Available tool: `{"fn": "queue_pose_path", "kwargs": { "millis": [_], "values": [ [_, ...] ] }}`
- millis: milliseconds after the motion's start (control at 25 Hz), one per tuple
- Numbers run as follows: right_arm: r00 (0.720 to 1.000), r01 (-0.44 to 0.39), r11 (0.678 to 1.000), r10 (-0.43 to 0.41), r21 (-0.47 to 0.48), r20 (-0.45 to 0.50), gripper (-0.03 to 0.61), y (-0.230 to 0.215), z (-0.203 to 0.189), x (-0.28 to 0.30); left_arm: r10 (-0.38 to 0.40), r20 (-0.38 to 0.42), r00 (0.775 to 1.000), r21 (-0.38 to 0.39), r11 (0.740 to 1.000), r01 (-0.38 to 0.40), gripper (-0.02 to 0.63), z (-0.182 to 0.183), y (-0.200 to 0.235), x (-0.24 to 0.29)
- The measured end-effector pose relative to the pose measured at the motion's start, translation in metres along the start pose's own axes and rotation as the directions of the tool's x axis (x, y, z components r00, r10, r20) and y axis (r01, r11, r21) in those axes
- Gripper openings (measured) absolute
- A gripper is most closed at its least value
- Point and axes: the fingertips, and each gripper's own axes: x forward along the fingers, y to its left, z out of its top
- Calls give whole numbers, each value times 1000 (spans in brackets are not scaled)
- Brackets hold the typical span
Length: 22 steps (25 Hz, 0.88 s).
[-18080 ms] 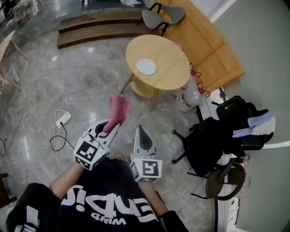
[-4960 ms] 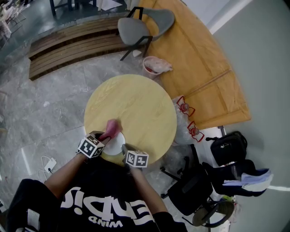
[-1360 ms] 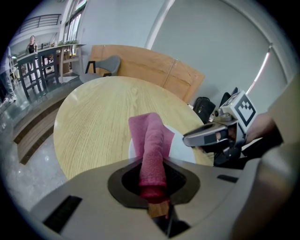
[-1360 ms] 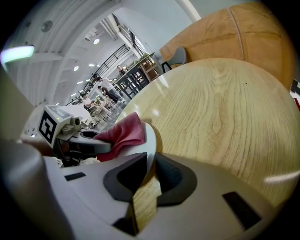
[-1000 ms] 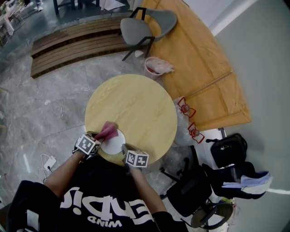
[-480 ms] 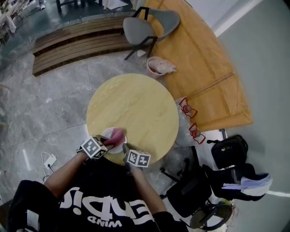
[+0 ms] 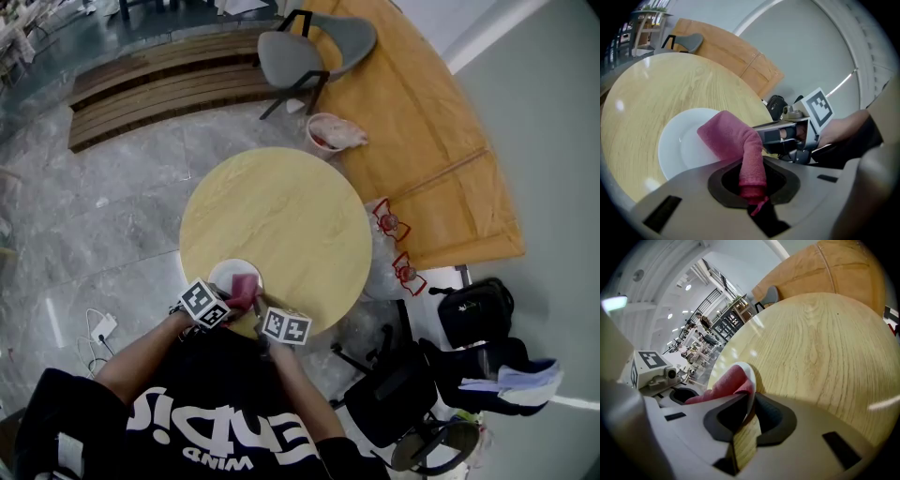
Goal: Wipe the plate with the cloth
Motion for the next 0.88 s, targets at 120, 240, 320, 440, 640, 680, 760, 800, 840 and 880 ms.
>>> {"fn": "queue_pose_path", "kwargs": {
  "millis": [120, 240, 320, 440, 640, 680, 760, 800, 840, 880],
  "values": [
    [1000, 6, 1000, -6, -11, -1, 71, -1, -1, 1, 22, -17, 1000, -11, 1000, -22, 52, -5, 4, 8],
    [1000, 10, 1000, -10, -23, -3, 71, -1, -2, 1, 25, -11, 1000, -24, 999, -26, 52, -6, 6, 10],
    [1000, 13, 999, -13, -31, -4, 71, -2, -2, 1, 30, -6, 1000, -29, 999, -30, 52, -6, 7, 8],
    [1000, 6, 999, -6, -45, -4, 71, -1, -2, 3, 47, 2, 999, -38, 998, -47, 52, -7, 10, 5],
    [1000, 13, 998, -14, -64, -14, 71, -1, -1, 1, 66, 12, 998, -68, 996, -65, 52, -9, 18, 0],
    [1000, 15, 998, -16, -67, -14, 71, 0, -1, 1, 67, 14, 998, -71, 995, -66, 52, -9, 19, -1],
    [1000, 14, 997, -15, -70, -14, 71, 0, 1, 1, 71, 18, 997, -77, 995, -70, 52, -9, 22, -3],
    [1000, 12, 998, -13, -69, -15, 71, 0, 1, 1, 74, 19, 997, -79, 994, -72, 52, -9, 23, -4],
    [1000, 11, 998, -12, -67, -16, 71, -1, 0, 2, 76, 20, 997, -81, 994, -74, 52, -9, 24, -5],
    [1000, 10, 998, -11, -65, -17, 71, -2, -1, 2, 79, 21, 997, -82, 994, -77, 52, -10, 25, -6]
  ]
}}
